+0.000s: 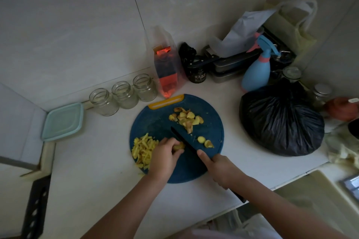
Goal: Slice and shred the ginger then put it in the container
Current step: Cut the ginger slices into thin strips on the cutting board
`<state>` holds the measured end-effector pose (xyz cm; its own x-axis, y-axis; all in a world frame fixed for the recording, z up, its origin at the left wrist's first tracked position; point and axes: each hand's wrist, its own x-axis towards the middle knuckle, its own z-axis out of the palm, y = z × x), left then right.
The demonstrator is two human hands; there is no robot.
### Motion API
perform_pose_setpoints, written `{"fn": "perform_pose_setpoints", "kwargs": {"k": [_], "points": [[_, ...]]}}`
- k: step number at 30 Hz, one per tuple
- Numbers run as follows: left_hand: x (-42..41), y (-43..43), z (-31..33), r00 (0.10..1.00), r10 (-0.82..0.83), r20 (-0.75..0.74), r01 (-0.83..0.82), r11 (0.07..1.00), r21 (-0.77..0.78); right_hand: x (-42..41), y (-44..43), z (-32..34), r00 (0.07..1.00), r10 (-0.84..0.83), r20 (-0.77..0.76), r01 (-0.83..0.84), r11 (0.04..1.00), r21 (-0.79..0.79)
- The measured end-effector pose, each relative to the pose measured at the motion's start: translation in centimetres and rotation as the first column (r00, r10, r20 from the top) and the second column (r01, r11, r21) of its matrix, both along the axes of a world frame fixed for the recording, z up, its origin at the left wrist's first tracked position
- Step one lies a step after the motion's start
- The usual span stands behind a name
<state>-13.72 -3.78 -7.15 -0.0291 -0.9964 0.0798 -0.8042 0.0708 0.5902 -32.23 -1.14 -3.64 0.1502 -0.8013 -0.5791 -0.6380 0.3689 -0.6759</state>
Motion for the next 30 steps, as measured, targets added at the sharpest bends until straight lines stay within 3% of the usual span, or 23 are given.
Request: {"fn": "perform_pose_setpoints", "kwargs": {"k": [7,18,30], "points": [[-0.3,0.8,-0.6,0.999,0.002,0.047,0.003,0.992,-0.124,0.4,-0.2,0.5,1.0,0.022,-0.002,-0.022,1.0,0.015],[-0.5,0.9,-1.0,0.999,-0.013,0.052,0.023,0.98,-0.197,-0.1,0.0,-0.1,1.0,0.008,-0.013,-0.009,0.996,-0.091],[0.0,0.9,-1.5,0.995,-0.067,0.071,0.082,0.967,-0.243,-1.0,-1.3,0.4,0.991,-0.031,0.128,0.006,0.982,0.191]]}}
